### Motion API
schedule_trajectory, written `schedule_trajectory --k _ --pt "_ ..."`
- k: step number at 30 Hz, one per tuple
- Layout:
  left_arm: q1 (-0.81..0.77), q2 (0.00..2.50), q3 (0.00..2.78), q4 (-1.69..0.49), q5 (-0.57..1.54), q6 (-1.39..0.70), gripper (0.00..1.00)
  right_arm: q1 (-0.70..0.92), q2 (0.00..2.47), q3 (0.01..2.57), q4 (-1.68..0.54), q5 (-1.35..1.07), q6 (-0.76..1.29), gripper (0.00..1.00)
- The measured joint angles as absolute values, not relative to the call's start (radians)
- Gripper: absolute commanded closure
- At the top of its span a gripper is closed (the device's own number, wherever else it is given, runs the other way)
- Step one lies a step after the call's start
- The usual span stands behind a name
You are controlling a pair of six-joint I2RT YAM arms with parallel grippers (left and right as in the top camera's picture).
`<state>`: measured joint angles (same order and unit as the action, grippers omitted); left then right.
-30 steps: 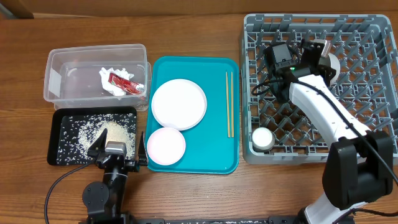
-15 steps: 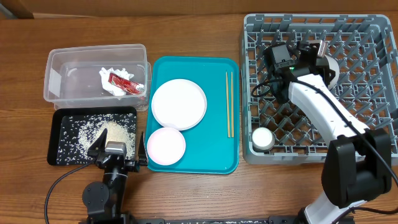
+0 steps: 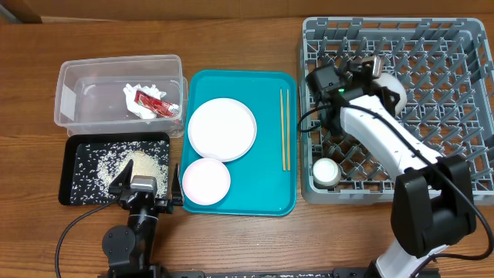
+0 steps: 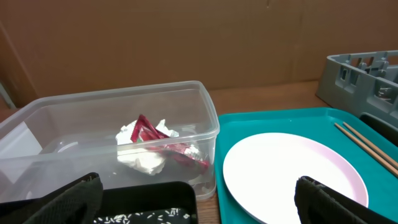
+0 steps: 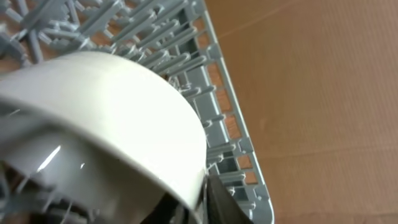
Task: Sort waste into correct bins and load items into the dishwasher
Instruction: 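Lower the white bowl into the rack's back slots with the right gripper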
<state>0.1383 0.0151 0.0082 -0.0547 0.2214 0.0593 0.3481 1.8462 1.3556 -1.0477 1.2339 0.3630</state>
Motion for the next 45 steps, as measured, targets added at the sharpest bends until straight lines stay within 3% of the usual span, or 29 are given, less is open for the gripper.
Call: schedule_trajectory --k 3,11,18,21,30,33,35,39,45 --pt "0.138 0.015 0.008 -0.055 0.221 0.06 0.0 0.356 1.848 1.356 -1.118 1.2 0.424 0.63" --pt "0.138 0.015 0.008 -0.055 0.221 0.06 0.0 0.396 1.834 1.499 -1.248 0.815 0.556 0.44" --pt "0.138 0.015 0.008 -0.055 0.221 0.06 0.0 0.492 1.751 1.571 -1.11 0.106 0.506 0.44" --pt "0.138 0.015 0.008 -0.055 0.221 0.059 0.0 0.555 1.75 1.564 -1.044 -0.082 0.492 0.44" --pt "0.138 0.015 0.008 -0.055 0.221 0.06 0.0 0.796 1.834 1.492 -0.947 -0.179 0.492 0.43" --pt "0.138 0.015 0.008 -0.055 0.221 0.06 0.0 0.848 1.882 1.448 -0.894 -0.176 0.513 0.5" --pt "0.138 0.015 0.008 -0.055 0.221 0.059 0.0 0.876 1.922 1.425 -0.869 -0.169 0.537 0.69" --pt "0.138 0.015 0.008 -0.055 0.221 0.059 0.0 0.893 1.986 1.41 -0.865 -0.168 0.591 0.95" --pt "0.138 0.015 0.008 -0.055 0.221 0.059 0.0 0.878 1.996 1.409 -0.898 -0.165 0.624 0.96"
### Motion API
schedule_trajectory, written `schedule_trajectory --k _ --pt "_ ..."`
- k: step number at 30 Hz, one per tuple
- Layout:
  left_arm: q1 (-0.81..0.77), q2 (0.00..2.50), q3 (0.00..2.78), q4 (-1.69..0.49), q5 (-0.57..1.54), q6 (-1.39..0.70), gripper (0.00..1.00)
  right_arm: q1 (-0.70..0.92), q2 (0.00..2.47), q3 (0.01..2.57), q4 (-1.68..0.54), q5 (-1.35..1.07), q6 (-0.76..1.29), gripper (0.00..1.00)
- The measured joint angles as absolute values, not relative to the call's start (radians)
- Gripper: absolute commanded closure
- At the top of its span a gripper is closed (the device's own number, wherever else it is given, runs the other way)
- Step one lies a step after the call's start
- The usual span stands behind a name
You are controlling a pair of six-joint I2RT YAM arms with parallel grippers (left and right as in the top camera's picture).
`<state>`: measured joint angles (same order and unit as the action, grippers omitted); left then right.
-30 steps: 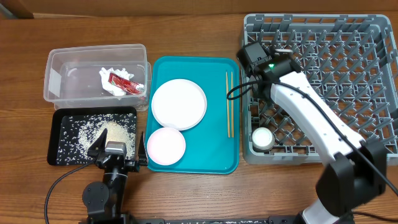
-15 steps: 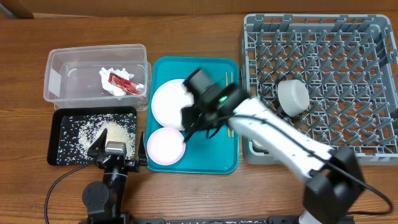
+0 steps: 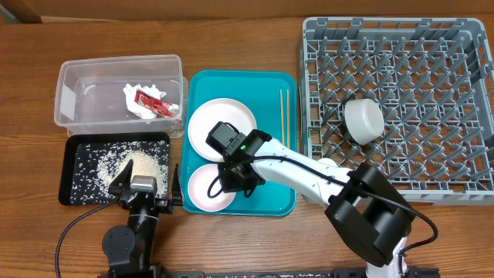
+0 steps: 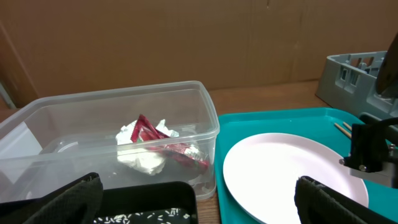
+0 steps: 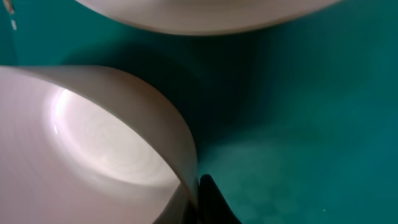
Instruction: Sort waste into correct bins and load items into the dishwasher
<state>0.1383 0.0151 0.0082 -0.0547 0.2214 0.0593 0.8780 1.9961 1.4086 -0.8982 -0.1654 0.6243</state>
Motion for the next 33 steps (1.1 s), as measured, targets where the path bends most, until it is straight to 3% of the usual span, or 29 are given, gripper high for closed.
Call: schedule_trajectory --k 6,16,23,33 --pt "0.138 0.015 0.008 -0.055 0.221 0.06 0.0 0.809 1.869 1.401 -0.989 0.014 0.629 0.96" --pt "0.138 0.015 0.008 -0.055 0.221 0.06 0.0 0.455 1.435 1.419 -1.056 0.709 0.628 0.96" --pt "0.138 0.015 0.008 -0.055 0.221 0.059 0.0 0.159 1.473 1.419 -1.137 0.992 0.625 0.96" --pt "0.138 0.015 0.008 -0.055 0.221 0.059 0.0 -0.087 1.666 1.419 -1.14 1.065 0.581 0.96"
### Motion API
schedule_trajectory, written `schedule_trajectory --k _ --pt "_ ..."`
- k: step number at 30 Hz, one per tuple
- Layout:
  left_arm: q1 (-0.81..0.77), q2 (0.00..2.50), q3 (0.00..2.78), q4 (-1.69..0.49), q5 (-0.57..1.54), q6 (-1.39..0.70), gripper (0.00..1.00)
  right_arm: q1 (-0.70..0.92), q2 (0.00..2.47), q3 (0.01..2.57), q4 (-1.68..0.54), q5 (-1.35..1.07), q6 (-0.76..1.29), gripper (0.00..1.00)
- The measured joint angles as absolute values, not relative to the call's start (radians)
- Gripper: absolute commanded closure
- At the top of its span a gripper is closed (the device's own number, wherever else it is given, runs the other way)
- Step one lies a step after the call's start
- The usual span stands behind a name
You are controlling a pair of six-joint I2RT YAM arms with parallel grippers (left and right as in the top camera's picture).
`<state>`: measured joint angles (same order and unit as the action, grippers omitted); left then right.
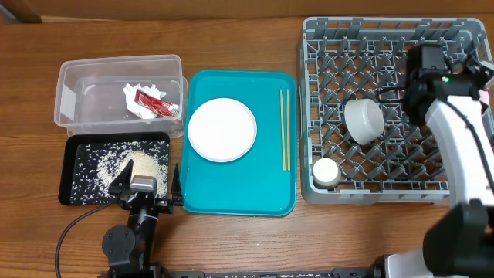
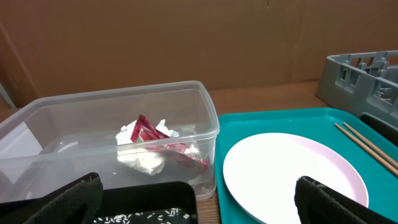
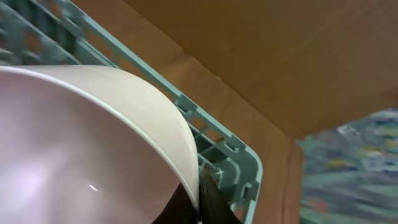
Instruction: Sort waste into correct bins and load items into the dishwasher
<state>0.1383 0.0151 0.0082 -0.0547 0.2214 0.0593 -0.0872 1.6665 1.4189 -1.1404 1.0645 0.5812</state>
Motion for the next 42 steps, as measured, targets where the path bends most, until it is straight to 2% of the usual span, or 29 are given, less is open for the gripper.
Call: schedule_trajectory --k 8,18,27,36,42 --pt "0.138 0.015 0.008 -0.055 0.221 0.06 0.0 -0.166 1.777 1.419 -1.15 1.052 0.549 0.96" --pt "0.138 0.015 0.008 -0.055 0.221 0.059 0.0 -0.017 1.791 1.418 -1.178 1.028 0.545 0.96" --pt "0.138 0.015 0.008 -0.055 0.221 0.059 0.0 -0.012 1.792 1.413 -1.179 1.042 0.545 0.96" --pt "0.138 0.015 0.008 -0.055 0.221 0.06 0.0 0.1 1.793 1.389 -1.175 1.055 0.545 0.96" --pt "0.138 0.015 0.008 -0.055 0.221 0.06 0.0 0.111 1.793 1.364 -1.182 1.078 0.547 0.96"
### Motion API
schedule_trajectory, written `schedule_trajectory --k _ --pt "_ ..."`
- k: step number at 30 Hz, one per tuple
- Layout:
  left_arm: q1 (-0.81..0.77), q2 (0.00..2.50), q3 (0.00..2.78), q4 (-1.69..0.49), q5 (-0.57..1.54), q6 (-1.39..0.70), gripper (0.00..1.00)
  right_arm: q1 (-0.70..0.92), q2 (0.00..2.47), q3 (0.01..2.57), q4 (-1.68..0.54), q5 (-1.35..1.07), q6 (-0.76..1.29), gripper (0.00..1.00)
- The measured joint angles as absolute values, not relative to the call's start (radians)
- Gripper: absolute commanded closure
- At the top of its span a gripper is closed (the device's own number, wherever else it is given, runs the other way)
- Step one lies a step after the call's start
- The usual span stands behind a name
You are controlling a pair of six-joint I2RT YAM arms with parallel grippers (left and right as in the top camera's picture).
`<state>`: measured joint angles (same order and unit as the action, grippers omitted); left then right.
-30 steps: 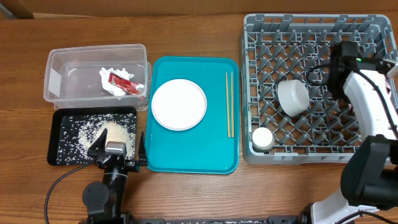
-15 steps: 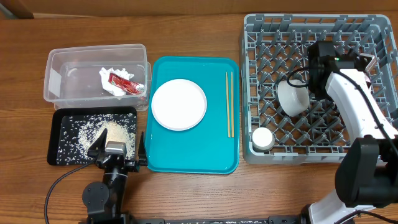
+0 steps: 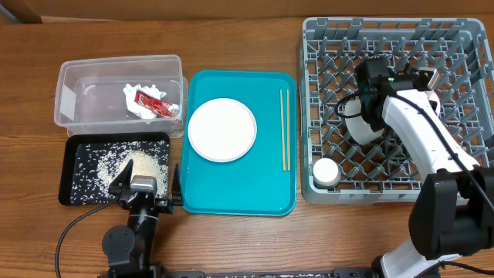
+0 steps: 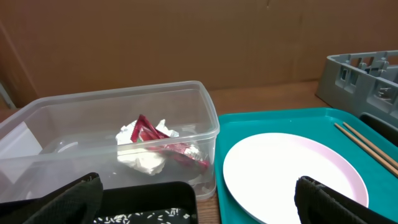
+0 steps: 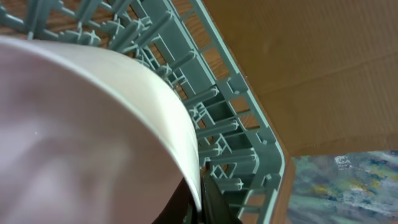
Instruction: Sort waste into correct bins and load items into the dishwasher
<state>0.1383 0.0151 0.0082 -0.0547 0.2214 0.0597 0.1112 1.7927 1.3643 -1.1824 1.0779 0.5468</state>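
Note:
My right gripper [image 5: 200,198] is shut on the rim of a pale pink bowl [image 5: 81,137], held tilted low among the tines of the grey dishwasher rack [image 5: 230,118]. In the overhead view the right gripper [image 3: 424,83] and pink bowl [image 3: 433,100] are in the rack's [image 3: 463,31] right-middle part. A white bowl [image 3: 361,123] and a white cup [image 3: 326,171] sit in the rack. A white plate [image 3: 221,129] and chopsticks [image 3: 285,127] lie on the teal tray [image 3: 255,197]. My left gripper [image 4: 199,208] stands open and empty, low by the tray's front left corner.
A clear bin [image 3: 77,81] at the back left holds crumpled tissue [image 3: 139,104] and a red wrapper [image 3: 150,100]. In front of it a black tray [image 3: 77,174] holds scattered rice. Brown cardboard backs the table.
My right arm has moved left and lower over the rack with the pink bowl, which now sits down among the tines. The left arm has not moved.
My right gripper first held the white bowl in the rack while the pink bowl sat on the teal tray. Then the white bowl lay in the rack and the gripper was at the pink bowl. Then it held that bowl at the rack's far right, now lower inside.

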Motion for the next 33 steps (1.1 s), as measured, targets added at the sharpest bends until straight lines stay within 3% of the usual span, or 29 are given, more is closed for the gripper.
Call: schedule_trajectory --k 11,33 --pt "0.138 0.015 0.008 -0.055 0.221 0.059 0.0 0.112 1.794 1.348 -1.124 1.208 0.522 0.96" --pt "0.138 0.015 0.008 -0.055 0.221 0.059 0.0 0.197 1.794 1.342 -1.182 1.188 0.484 0.92"
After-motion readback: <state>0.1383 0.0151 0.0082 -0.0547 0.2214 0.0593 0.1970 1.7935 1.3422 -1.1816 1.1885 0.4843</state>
